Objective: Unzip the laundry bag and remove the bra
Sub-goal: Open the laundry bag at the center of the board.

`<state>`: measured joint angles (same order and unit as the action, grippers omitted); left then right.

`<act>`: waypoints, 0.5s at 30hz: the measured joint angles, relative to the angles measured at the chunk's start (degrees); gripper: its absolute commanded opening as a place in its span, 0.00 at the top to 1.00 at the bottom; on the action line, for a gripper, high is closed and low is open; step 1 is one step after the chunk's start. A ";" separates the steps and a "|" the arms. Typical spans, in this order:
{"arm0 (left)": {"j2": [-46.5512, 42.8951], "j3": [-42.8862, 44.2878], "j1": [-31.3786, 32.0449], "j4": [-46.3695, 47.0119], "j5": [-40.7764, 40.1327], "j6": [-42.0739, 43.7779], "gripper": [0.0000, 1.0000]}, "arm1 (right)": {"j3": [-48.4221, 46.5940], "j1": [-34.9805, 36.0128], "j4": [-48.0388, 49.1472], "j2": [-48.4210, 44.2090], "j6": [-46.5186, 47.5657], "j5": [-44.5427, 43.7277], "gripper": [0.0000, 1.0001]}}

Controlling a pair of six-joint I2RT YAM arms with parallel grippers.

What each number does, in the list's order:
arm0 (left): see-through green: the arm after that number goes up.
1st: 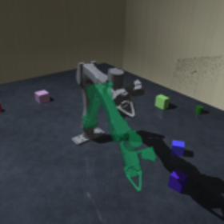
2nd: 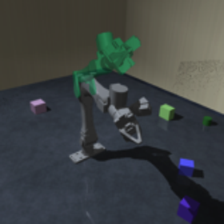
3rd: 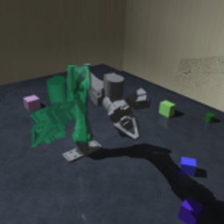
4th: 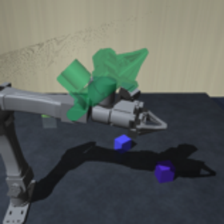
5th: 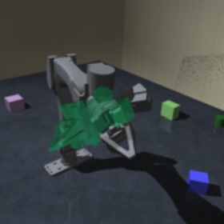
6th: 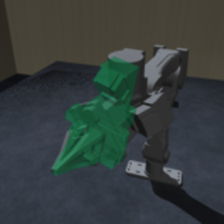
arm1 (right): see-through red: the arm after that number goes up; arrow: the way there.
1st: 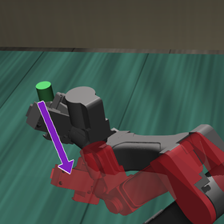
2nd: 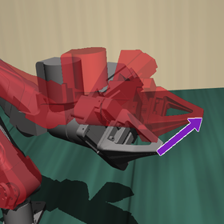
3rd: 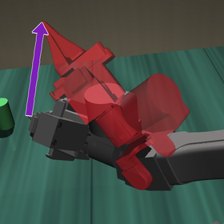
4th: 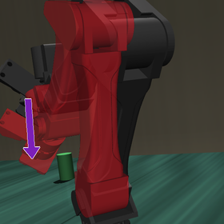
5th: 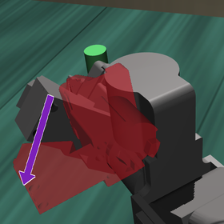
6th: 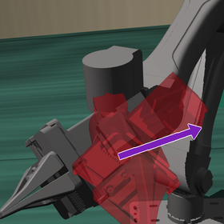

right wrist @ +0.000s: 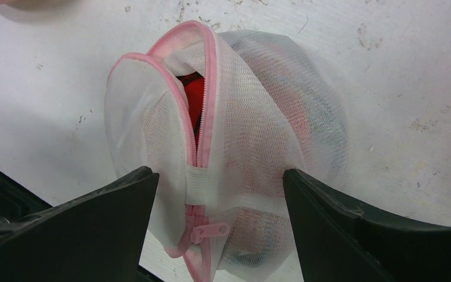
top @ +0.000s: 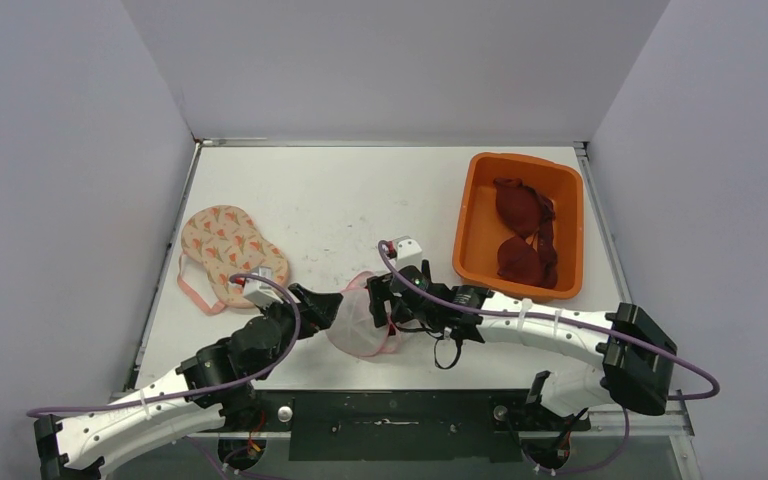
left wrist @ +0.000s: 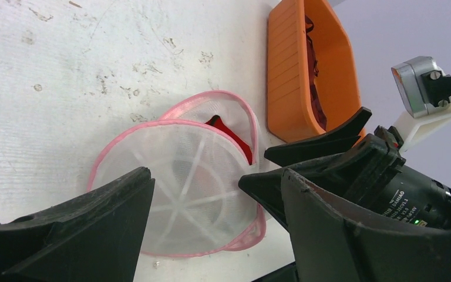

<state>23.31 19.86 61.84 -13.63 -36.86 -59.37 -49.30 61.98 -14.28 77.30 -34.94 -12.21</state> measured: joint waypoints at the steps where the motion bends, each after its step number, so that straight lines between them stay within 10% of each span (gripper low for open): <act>1: 0.00 0.00 0.00 -0.31 -0.07 -0.09 0.23 | 0.00 0.00 0.04 0.44 0.07 -0.07 0.22; 15: -0.04 -0.04 0.00 -2.95 -0.39 -1.40 0.22 | -3.65 3.04 -1.51 6.27 1.97 -3.89 0.29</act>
<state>23.27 19.81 61.84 -16.58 -37.26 -60.77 -52.95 65.01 -15.79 83.57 -32.97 -16.10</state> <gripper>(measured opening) 0.775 0.710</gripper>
